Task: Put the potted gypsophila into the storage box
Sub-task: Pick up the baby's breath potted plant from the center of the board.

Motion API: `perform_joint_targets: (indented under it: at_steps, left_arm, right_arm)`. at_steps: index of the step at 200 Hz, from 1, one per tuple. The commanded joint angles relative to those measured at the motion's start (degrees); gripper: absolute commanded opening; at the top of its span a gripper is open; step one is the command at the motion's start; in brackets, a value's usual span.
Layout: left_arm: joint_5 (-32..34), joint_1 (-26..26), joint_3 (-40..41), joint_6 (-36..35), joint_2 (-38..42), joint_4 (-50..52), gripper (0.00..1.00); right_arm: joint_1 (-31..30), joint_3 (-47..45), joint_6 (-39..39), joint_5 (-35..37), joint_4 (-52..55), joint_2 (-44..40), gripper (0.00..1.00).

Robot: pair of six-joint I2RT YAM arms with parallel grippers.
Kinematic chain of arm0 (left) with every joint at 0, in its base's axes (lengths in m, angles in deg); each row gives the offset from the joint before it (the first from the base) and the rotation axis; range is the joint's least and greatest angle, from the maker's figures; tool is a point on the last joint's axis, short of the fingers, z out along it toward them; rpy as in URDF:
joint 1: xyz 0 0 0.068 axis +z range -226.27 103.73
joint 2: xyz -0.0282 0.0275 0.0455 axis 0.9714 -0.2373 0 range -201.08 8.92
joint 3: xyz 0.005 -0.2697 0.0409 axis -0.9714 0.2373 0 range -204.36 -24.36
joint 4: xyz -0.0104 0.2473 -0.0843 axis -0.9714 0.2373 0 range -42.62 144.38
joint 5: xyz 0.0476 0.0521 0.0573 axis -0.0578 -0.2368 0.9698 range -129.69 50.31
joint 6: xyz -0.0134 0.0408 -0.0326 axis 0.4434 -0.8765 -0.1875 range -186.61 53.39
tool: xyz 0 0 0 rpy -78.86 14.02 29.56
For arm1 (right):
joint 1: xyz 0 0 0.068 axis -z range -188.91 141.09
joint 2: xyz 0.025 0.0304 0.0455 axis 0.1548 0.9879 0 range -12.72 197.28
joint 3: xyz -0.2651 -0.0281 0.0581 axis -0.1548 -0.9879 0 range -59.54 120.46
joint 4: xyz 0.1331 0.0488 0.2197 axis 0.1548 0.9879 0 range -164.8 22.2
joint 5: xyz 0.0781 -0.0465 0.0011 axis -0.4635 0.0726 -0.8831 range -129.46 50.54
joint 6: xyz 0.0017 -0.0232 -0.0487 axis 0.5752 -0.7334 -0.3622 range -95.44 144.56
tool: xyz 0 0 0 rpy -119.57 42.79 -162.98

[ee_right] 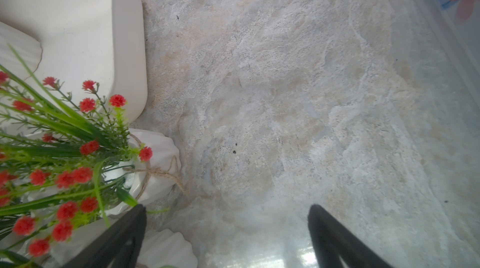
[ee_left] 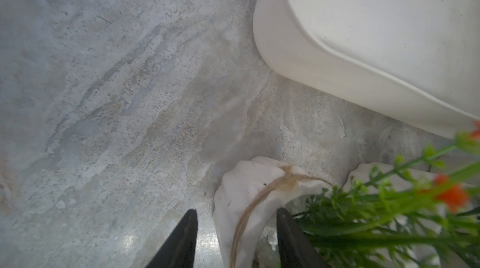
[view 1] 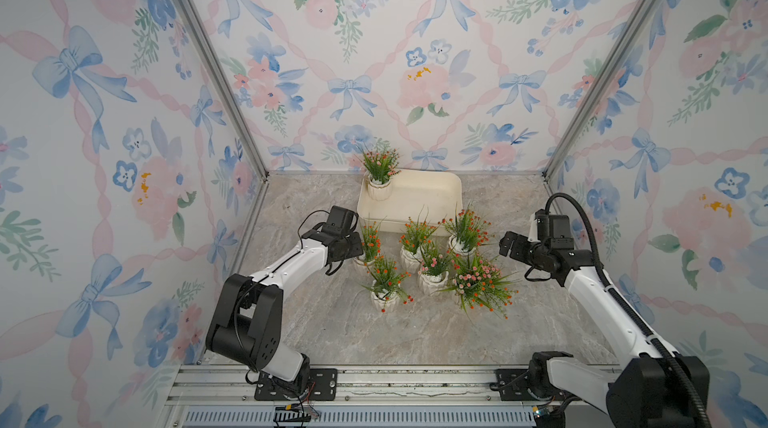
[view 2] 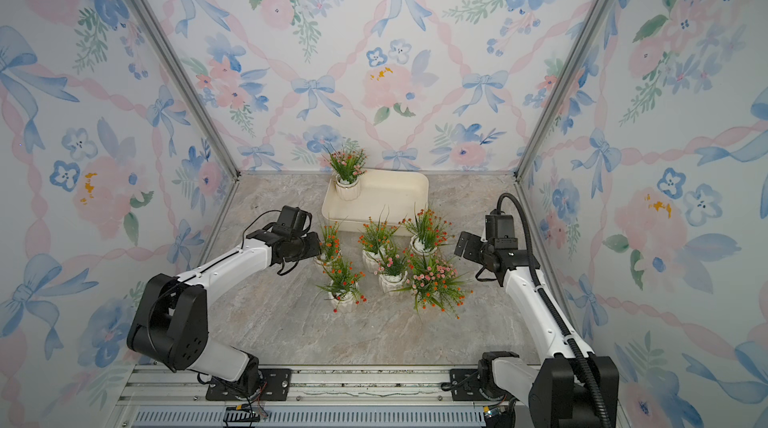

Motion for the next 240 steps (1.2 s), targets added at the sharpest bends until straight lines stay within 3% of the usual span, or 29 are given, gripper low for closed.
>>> perform_joint_targets:
  at_steps: [1,132,240]
  left_arm:
    - [1.5,-0.4,-1.0,-2.1,-1.0,3.0,0.47]
    - [0.9,-1.4,-0.3,-3.5,-2.6,5.1,0.40]
    - [0.7,-2.0,-0.8,-4.2,-4.0,6.2,0.28]
  right_arm:
    - [0.6,-1.3,0.3,-0.7,0.1,0.4,0.98]
    - [1.0,-2.4,0.6,-1.1,-0.3,0.8,0.98]
    - [1.1,-2.9,0.3,-1.0,-0.3,1.0,0.98]
